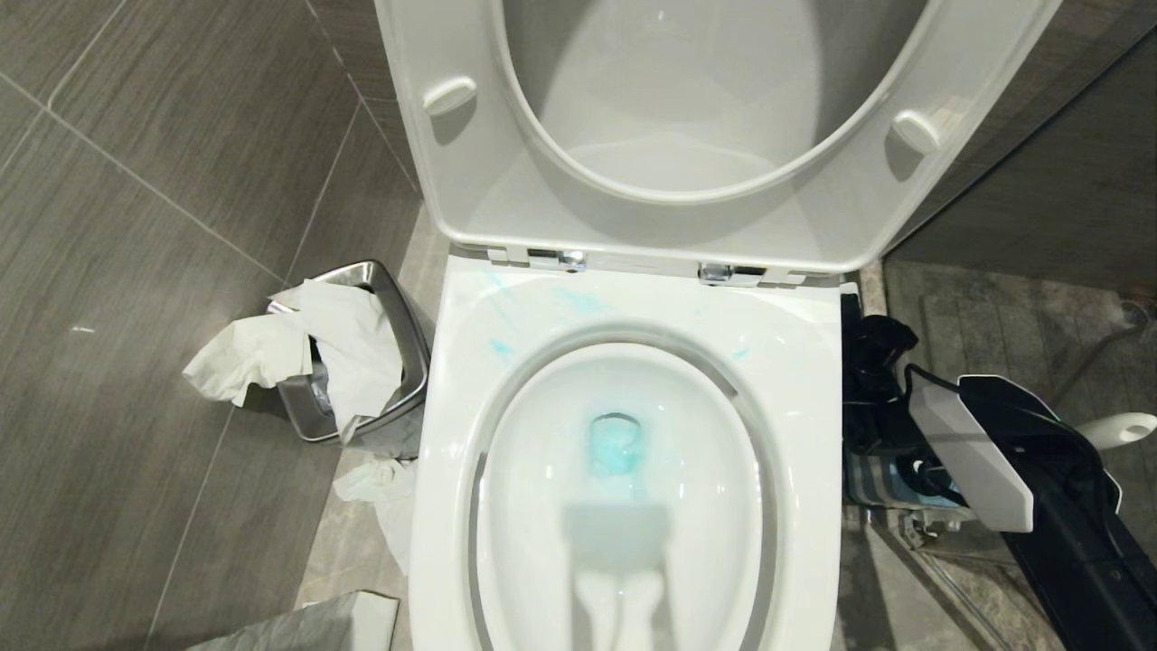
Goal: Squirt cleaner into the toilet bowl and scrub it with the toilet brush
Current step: Place the cleaning agent on the floor
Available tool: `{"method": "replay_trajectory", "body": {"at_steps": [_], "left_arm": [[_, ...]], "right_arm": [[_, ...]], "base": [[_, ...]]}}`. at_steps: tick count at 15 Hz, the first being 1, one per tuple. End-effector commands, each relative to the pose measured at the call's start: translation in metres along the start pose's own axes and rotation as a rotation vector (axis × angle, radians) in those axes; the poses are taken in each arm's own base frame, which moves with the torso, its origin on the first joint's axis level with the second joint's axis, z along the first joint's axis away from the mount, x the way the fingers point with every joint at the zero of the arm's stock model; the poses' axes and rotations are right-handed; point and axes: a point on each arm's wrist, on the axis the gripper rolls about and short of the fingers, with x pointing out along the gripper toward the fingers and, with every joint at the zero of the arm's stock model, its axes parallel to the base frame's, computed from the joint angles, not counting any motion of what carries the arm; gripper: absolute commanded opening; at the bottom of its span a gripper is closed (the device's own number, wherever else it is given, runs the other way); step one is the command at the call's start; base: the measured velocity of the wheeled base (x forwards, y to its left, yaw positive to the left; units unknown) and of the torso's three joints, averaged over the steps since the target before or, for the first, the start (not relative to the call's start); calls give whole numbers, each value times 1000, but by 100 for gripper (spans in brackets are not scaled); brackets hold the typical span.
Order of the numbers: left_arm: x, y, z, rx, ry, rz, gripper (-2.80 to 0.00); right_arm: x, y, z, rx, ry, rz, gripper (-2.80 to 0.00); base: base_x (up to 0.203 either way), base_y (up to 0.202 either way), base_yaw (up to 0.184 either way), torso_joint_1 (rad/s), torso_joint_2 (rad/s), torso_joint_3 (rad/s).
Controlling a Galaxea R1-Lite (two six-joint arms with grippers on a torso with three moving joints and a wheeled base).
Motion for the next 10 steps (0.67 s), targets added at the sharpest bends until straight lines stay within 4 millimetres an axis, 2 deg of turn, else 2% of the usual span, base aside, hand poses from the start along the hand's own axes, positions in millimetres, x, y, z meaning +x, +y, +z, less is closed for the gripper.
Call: {"method": "replay_trajectory", "body": {"at_steps": [1, 10], "left_arm": [[0, 0, 0, 2, 2, 0, -280], [0, 0, 0, 2, 5, 0, -280]], "right_arm": [[0, 1, 0, -1, -4, 3, 0], [-1, 1, -1, -1, 7, 14, 0]], "base": [[0, 0, 0, 0, 0, 0], [0, 0, 0, 0, 0, 0]]}}
